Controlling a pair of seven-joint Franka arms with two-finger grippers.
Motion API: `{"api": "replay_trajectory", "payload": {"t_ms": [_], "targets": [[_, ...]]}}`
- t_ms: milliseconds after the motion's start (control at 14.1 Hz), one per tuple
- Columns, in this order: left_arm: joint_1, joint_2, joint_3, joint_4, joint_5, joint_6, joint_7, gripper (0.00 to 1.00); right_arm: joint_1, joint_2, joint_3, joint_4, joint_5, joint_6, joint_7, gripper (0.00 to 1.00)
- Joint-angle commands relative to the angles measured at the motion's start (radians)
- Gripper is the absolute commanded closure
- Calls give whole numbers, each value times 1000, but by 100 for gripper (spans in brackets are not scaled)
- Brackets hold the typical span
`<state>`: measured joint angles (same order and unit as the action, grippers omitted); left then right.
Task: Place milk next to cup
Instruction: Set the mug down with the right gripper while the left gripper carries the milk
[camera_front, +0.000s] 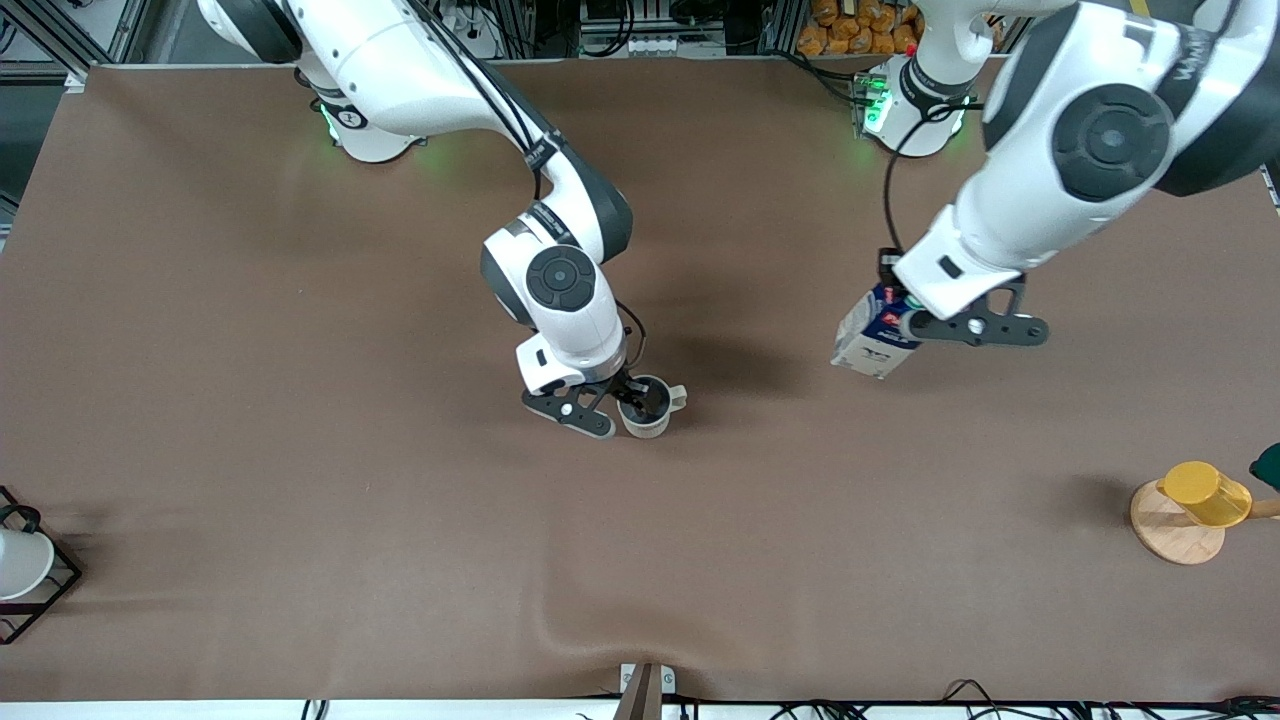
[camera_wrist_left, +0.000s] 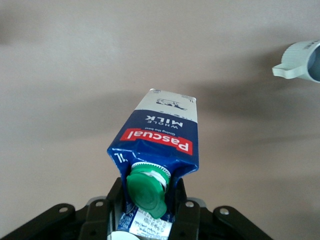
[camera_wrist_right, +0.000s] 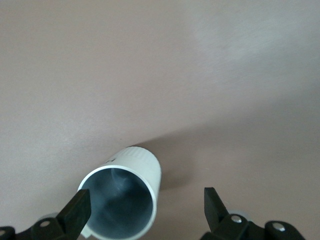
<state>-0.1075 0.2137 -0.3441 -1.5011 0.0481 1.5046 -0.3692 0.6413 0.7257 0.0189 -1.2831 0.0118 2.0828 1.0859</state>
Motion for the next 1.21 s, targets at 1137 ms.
{"api": "replay_trajectory", "payload": {"t_ms": [1137], "targets": [[-423, 351, 40, 228, -10, 135, -476, 58, -440, -328, -13, 42, -7, -492, -756, 0]]}}
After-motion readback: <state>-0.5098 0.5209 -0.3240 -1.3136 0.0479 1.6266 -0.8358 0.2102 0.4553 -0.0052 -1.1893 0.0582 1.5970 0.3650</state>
